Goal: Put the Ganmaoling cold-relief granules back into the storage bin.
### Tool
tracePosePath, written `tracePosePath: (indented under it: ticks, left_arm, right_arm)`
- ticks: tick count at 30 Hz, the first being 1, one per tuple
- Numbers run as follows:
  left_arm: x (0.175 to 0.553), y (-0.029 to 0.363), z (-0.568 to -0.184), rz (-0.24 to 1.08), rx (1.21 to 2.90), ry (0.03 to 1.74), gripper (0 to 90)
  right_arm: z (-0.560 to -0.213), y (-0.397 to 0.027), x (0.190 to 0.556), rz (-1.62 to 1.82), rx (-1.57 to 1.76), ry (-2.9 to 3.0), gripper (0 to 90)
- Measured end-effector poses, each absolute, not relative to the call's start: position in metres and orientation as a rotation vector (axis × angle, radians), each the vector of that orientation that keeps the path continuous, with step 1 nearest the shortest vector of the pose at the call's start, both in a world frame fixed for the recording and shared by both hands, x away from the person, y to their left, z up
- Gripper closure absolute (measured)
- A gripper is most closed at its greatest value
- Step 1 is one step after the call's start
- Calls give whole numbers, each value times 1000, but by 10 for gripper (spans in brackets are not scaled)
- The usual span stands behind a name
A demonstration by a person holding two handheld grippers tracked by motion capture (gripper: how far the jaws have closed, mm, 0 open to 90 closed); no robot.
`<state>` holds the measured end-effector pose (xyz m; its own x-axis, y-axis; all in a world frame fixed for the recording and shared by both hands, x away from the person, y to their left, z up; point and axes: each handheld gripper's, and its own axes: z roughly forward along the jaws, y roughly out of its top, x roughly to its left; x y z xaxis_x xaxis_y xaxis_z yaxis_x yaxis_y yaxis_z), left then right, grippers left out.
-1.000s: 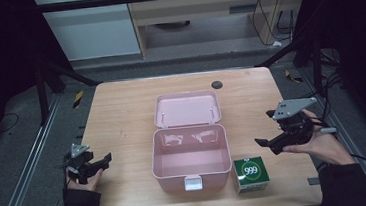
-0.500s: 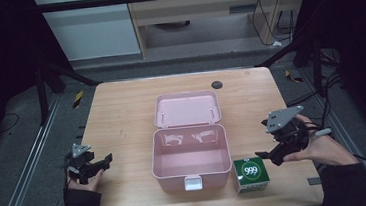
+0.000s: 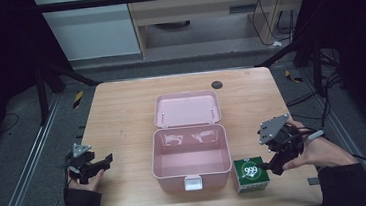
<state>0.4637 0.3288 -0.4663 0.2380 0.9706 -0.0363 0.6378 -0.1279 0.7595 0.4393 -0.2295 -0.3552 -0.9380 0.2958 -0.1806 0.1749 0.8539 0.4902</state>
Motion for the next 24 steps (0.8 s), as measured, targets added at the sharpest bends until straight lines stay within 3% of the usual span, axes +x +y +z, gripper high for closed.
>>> tracePosePath:
  ticks: [24]
  left_arm:
    - [464,328,-467,639,1855,1473,276]
  right_arm:
    - [-382,-215,439,614,266,2895,40]
